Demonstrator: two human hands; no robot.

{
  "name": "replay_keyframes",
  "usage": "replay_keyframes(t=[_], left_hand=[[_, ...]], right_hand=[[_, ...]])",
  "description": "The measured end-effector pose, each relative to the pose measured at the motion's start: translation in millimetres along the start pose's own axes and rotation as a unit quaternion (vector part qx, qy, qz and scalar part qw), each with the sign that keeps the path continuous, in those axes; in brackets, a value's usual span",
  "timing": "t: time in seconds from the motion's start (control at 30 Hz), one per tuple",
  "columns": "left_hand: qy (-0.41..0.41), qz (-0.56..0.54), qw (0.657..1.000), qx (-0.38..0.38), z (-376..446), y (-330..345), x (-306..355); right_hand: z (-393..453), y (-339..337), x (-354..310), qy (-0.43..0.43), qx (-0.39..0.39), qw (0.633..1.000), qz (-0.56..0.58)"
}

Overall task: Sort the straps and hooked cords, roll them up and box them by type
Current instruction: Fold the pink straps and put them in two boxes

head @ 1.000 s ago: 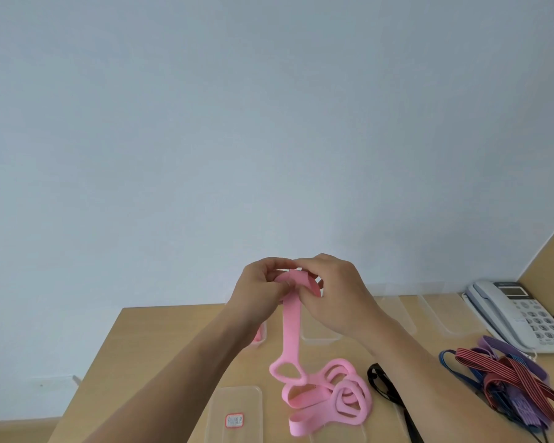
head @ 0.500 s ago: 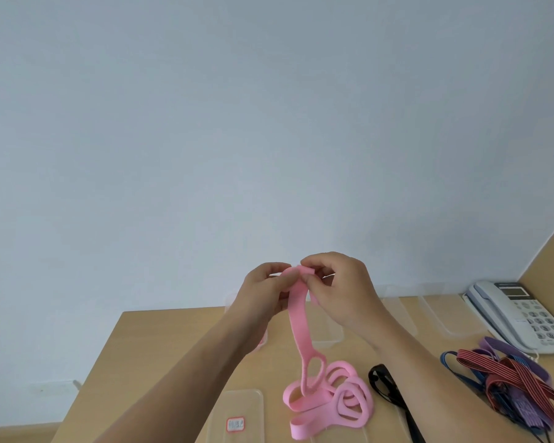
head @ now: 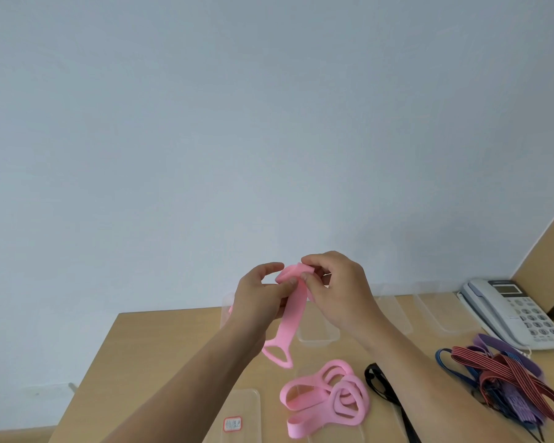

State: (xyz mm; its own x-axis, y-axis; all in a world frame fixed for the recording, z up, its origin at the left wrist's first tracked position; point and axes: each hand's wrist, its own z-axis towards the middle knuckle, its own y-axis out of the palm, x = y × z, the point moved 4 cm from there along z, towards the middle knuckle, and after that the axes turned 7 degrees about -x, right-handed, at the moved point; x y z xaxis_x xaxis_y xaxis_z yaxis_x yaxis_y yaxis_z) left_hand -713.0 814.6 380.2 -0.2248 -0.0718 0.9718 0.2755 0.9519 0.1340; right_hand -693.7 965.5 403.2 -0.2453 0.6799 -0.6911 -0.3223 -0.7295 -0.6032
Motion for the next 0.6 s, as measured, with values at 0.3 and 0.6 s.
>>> replay_keyframes(t=[0.3, 0.6], left_hand=[[0.002, 0.012, 1.000, -0.005, -5.1, 0.8, 3.8], [-0.007, -0.027, 0.999, -0.037, -10.9, 2.8, 8.7]], right_hand=[[-3.9, 3.6, -6.8, -0.116, 0.023, 0.991, -0.064], [-10.7, 3.7, -8.5, -0.175, 0.065, 0.979, -0.079]])
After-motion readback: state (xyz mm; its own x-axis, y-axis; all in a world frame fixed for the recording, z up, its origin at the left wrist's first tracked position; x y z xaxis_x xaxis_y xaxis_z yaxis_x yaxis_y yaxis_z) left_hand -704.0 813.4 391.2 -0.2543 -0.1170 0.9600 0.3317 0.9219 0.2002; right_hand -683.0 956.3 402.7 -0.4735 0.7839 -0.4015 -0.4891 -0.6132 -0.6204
